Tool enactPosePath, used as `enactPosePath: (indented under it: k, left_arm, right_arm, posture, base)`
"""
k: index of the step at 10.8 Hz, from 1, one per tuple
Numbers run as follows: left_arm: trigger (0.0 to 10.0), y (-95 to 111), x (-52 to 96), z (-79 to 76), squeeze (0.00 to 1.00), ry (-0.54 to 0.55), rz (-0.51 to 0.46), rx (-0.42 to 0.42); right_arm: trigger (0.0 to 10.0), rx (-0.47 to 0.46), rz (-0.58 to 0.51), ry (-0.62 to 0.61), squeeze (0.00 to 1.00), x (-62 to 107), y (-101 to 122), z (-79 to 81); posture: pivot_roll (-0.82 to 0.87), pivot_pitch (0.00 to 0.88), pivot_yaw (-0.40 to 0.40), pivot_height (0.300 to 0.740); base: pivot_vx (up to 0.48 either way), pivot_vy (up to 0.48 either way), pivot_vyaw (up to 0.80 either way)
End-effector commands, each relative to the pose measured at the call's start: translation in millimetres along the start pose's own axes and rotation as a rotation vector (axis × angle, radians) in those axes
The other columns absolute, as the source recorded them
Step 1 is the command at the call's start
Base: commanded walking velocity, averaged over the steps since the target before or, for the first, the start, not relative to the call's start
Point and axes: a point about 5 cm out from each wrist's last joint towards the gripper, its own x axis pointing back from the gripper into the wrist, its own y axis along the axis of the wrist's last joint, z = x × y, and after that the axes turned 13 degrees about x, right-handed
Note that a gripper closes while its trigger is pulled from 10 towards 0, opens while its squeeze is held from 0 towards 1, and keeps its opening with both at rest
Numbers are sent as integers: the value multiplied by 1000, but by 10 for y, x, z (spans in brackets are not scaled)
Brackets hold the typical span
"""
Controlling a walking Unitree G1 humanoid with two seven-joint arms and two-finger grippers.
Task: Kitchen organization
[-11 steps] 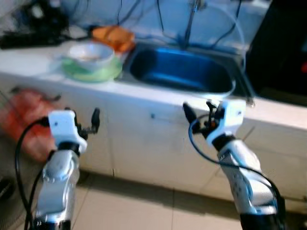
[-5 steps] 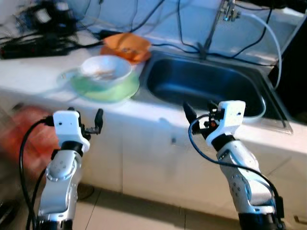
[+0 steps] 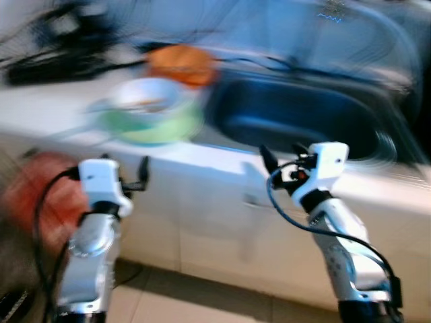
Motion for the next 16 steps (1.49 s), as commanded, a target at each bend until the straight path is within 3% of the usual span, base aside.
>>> enactPosePath:
  k: [1, 5, 10, 16]
  left_arm:
    - [10000, 59, -16, -57, 0, -36, -24, -6]
    - [10000, 153, -35, -196, 0, -127, -69, -18]
    - [10000, 294, -101, -200, 0, -97, -114, -4]
    - [10000, 316, -103, -261, 0, -112, -121, -10]
  right_arm:
    - [10000, 1, -4, -18, 0, 10, 18, -44]
    - [10000, 11, -15, -14, 0, -4, 40, -52]
    - [10000, 34, -55, -9, 0, -21, 147, -62]
    - [10000, 67, -85, 7, 0, -58, 221, -50]
  posture:
    - [82, 0, -62, 740]
    - [80, 0, -64, 740]
    - [76, 0, -67, 740]
    - [76, 0, -64, 740]
  base:
    - [0, 0, -800]
    - [0, 0, -200]
    - [0, 0, 0]
    - [418, 0, 0]
